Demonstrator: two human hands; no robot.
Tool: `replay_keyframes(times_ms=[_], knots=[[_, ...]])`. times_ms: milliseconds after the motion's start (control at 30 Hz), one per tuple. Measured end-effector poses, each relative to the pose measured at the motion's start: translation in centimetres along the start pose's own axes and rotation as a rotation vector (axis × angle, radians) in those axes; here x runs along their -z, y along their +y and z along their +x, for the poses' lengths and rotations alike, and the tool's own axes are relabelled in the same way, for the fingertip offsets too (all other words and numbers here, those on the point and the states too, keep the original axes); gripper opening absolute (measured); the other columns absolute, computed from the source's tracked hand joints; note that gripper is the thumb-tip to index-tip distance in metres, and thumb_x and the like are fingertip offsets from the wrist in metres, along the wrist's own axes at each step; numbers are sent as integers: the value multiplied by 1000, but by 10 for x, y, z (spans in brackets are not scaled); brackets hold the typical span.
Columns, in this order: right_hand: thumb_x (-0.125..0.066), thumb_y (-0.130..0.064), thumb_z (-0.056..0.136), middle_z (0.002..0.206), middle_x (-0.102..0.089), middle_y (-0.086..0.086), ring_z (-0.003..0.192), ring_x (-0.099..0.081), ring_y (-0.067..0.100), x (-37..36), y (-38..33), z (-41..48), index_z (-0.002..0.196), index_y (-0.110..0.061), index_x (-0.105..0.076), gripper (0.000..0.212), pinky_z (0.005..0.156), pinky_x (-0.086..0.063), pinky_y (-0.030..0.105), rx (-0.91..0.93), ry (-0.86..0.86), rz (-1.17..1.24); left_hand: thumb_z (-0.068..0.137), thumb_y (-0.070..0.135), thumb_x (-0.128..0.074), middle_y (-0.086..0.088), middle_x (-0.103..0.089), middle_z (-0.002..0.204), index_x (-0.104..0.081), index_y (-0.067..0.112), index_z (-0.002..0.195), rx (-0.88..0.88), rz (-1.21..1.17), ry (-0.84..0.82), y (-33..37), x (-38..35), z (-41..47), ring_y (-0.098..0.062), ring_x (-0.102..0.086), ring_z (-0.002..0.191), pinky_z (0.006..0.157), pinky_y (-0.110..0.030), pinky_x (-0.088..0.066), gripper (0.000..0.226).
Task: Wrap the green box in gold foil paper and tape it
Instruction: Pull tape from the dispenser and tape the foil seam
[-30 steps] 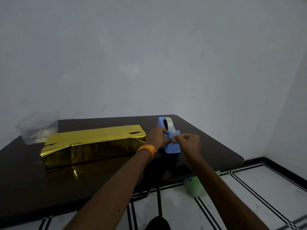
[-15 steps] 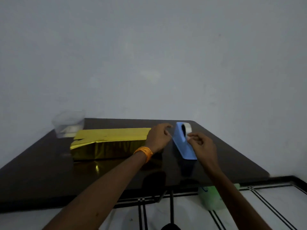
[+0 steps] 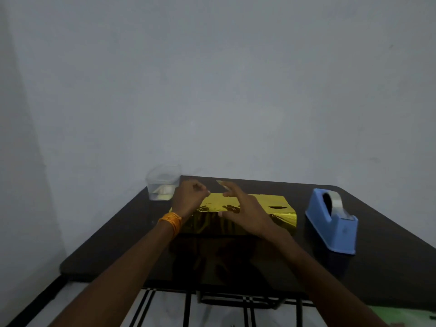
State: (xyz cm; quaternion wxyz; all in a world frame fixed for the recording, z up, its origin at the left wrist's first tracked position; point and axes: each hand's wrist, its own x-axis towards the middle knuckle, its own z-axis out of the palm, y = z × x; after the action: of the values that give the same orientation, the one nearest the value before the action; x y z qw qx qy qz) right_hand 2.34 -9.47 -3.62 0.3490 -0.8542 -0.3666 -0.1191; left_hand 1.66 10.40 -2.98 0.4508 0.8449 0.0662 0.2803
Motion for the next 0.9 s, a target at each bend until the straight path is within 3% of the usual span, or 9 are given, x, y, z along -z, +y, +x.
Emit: replay_keyframes(times_ms=[67,233,433,533,633,767,833,900], knots=[[-72,-38,88,137,-60,-4,123,-56,14,-9,3,7,149,-45,-25,78,93,-46,26,5,-17,-37,80,21,-77,-2,-69,94,-71,12,92,66,-33,-19,-10,1,1,-9,-64,77,58,-20,-45,16],[-62,-40,94,133,-63,-9,120,-57,12,-24,10,0,150,-43,-28,65,98,-47,30,40,74,-181,79,19,-78,-5,-66,105,-70,13,96,134,-96,-14,-17,0,5,-8,-61,77,59,-24,-45,19],[-58,-41,96,130,-64,-9,119,-57,12,-32,8,-4,151,-37,-33,61,100,-44,31,76,160,-259,74,19,-84,-5,-58,120,-68,16,102,238,-166,-69,-31,-1,6,-24,-58,108,89,-39,-55,33],[-59,-42,96,130,-64,-10,119,-57,12,-34,7,-3,150,-37,-34,61,101,-45,33,48,160,-258,75,10,-83,-7,-56,127,-70,15,100,376,-376,-111,-36,2,6,-27,-58,110,90,-42,-57,28],[-61,-42,95,132,-63,-10,120,-57,13,-33,8,-2,150,-38,-32,63,99,-46,32,30,133,-241,77,7,-81,-9,-58,124,-71,12,102,397,-449,-118,-36,2,2,-26,-60,104,88,-46,-58,28],[-69,-41,90,138,-57,-11,123,-53,6,-21,6,2,144,-44,-40,62,95,-47,25,4,85,50,75,7,-82,-10,-60,123,-71,15,98,408,-477,-112,-37,1,1,-27,-61,106,91,-49,-56,26],[-70,-36,90,134,-58,-15,120,-53,0,-15,1,5,130,-39,-57,42,92,-47,24,3,150,224,75,8,-82,-12,-61,124,-72,16,97,420,-496,-115,-40,2,1,-29,-61,109,92,-49,-55,26],[-68,-28,93,115,-67,-12,108,-61,2,-9,-3,13,109,-28,-69,16,86,-54,28,-47,239,364,76,7,-81,-12,-62,122,-71,13,100,416,-507,-108,-41,1,1,-27,-61,108,90,-43,-56,27]])
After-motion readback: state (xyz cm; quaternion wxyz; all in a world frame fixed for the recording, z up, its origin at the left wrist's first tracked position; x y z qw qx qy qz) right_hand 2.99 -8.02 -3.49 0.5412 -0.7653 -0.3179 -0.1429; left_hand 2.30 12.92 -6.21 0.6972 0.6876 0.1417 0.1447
